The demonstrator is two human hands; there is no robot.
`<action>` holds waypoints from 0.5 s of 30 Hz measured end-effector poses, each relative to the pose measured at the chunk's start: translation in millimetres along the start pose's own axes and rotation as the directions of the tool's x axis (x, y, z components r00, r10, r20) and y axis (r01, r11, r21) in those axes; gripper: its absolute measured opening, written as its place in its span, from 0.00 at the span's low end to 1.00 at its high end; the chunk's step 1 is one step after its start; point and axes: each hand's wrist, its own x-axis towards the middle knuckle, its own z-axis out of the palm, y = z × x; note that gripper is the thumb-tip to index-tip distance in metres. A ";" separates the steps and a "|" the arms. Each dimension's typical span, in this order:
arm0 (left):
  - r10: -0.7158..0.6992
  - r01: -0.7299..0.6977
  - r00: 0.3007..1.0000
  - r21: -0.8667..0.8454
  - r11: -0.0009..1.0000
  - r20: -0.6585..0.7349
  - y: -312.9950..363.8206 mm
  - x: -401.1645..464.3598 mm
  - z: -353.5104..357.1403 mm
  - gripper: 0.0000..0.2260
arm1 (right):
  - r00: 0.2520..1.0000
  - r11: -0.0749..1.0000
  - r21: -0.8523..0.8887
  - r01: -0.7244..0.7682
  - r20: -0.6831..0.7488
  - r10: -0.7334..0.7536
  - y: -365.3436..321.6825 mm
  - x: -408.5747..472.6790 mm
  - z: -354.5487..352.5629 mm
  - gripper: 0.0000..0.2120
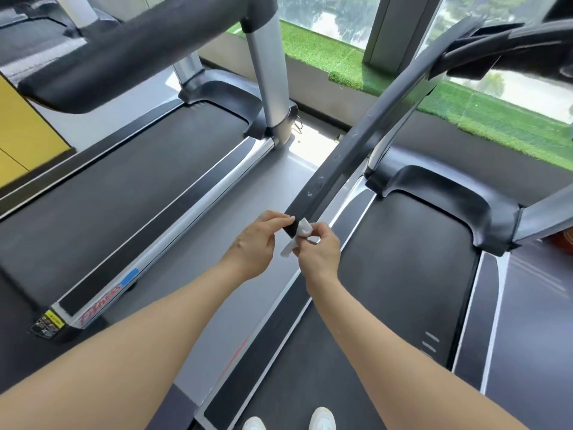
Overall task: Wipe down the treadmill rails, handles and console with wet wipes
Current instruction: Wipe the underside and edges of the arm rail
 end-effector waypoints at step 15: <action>-0.338 0.303 0.940 -0.585 0.752 0.052 147.8 102.9 -25.0 0.09 | 0.942 0.946 0.303 -0.116 0.335 0.009 -149.5 70.9 -102.8 0.11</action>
